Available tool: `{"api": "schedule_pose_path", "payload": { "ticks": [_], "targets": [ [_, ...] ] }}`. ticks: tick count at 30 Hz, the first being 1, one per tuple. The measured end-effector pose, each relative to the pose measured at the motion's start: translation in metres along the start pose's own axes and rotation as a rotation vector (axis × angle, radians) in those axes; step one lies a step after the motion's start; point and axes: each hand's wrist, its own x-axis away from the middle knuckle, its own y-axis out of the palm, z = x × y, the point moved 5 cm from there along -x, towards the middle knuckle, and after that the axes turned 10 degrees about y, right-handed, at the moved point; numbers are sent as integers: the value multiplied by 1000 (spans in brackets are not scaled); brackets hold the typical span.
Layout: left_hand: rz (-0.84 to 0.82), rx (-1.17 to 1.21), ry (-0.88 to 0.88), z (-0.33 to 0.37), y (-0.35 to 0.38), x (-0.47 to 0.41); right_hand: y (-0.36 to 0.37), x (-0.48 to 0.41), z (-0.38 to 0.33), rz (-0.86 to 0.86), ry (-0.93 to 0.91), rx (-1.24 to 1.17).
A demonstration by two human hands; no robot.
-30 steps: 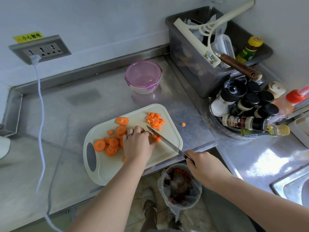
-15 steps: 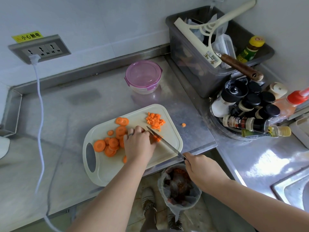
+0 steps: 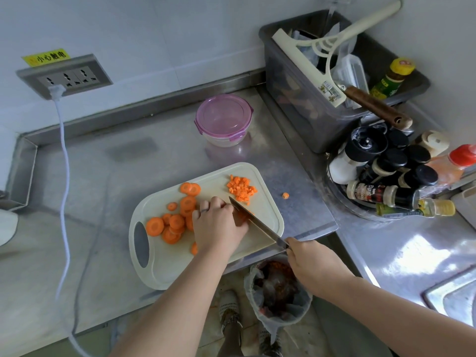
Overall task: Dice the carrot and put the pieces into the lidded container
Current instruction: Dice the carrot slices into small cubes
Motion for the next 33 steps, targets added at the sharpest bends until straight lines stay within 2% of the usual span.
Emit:
{"api": "schedule_pose_path", "payload": {
  "ticks": [4,11,16,21,25,30,33],
  "targets": [
    [28,-45,19,2,2,-5,-11,-2,3,71,-15,-56],
    [63,22,41,8,3,-19,-38,-1,7,149,-77,-115],
    [136,202,20,-6,-3,-17,-47,-3,11,197,-90,-137],
    [226,419,-54,-46,-11,-9,-37,4,6,104,-103,-99],
    [196,490,-115,-60,-15,-7,-25,2,-3,69,-121,-84],
    [-34,319,-40,-50,-5,-4,-18,-3,-12,11,-76,-94],
    [-81,229,-29,-40,-2,-5,-15,-6,-20,21,-61,-115]
  ]
}}
